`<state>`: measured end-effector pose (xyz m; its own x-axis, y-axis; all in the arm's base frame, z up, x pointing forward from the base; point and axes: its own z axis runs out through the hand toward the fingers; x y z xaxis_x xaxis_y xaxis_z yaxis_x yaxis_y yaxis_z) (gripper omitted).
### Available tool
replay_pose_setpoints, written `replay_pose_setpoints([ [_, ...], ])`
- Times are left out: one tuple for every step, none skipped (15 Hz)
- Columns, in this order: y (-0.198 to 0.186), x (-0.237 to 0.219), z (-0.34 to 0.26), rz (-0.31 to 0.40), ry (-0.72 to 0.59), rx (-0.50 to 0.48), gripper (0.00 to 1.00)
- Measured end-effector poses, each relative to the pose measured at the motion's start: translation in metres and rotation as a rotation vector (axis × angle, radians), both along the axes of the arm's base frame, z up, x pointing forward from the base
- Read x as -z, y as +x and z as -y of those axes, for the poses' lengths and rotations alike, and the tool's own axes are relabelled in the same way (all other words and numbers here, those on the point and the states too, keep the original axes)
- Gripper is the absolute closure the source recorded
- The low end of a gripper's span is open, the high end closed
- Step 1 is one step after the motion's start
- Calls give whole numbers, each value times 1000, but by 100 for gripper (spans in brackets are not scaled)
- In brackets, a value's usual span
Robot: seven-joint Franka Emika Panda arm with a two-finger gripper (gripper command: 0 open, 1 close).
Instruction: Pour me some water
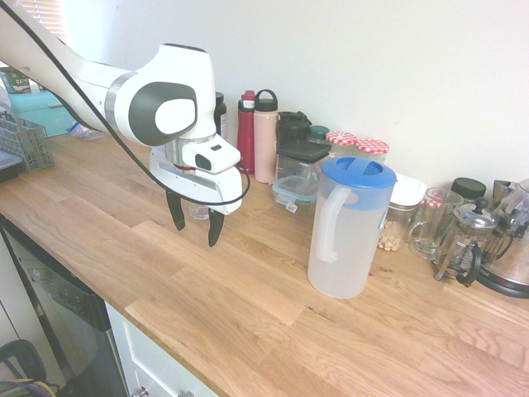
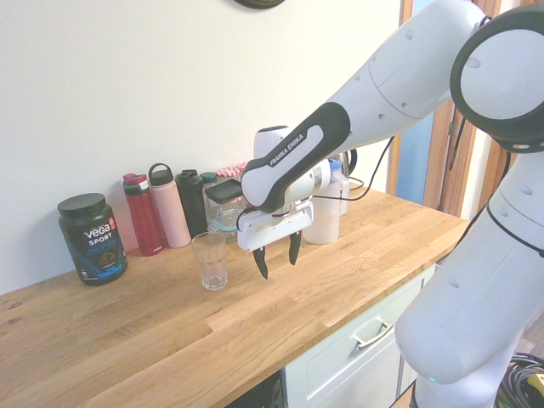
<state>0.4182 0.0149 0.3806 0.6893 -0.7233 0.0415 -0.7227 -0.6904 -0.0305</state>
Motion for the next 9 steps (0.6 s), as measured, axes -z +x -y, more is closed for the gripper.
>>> replay_pose_setpoints([
  [0, 1, 0, -2, 0, 0, 0],
  [0, 2, 0, -6, 0, 0, 0],
  [1, 2, 1, -5, -4, -1, 0],
  [3, -2, 3, 4, -9, -1, 0],
  [7, -11, 6, 17, -14, 2, 0],
  [13, -26, 11, 29, -19, 8, 0],
  [17, -45, 16, 42, -21, 13, 0],
  [20, -69, 22, 53, -24, 14, 0],
  [21, -93, 28, 66, -29, 12, 0],
])
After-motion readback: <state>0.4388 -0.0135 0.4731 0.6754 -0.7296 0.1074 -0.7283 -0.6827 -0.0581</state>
